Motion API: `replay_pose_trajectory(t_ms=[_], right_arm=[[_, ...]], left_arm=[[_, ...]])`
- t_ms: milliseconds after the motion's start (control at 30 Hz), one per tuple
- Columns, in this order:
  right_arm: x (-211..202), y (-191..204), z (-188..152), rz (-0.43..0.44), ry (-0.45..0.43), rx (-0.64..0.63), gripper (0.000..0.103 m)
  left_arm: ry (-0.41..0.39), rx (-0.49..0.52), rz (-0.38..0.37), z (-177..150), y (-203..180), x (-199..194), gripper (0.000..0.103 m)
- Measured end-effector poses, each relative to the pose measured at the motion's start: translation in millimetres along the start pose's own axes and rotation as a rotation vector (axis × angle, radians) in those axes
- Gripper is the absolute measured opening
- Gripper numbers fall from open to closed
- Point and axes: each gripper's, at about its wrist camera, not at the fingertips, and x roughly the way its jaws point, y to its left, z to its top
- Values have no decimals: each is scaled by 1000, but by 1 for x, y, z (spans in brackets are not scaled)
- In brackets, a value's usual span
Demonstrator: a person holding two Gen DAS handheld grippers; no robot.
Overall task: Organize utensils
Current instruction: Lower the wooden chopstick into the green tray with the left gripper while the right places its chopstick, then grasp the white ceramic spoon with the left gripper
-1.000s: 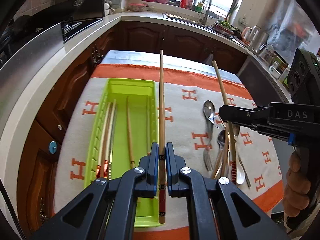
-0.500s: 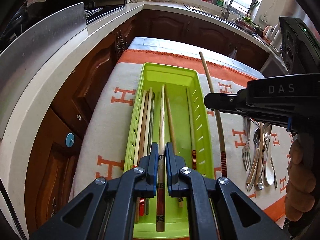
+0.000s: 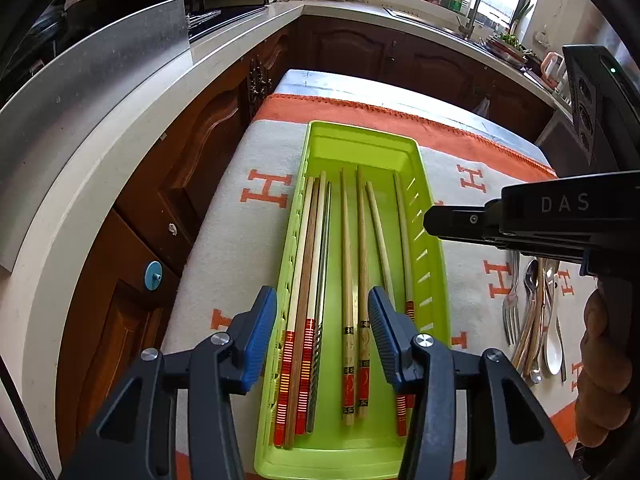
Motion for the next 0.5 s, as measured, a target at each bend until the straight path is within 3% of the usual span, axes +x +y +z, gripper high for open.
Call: replay_pose_trajectory(t_ms=[200, 500], right_arm=[[-13, -2, -9, -22, -26, -47, 7], [-33, -6, -37, -73, -64, -139, 7]], left_arm=[[2, 0, 7, -1, -5, -4, 53], [7, 36, 7, -7, -21, -11, 55]])
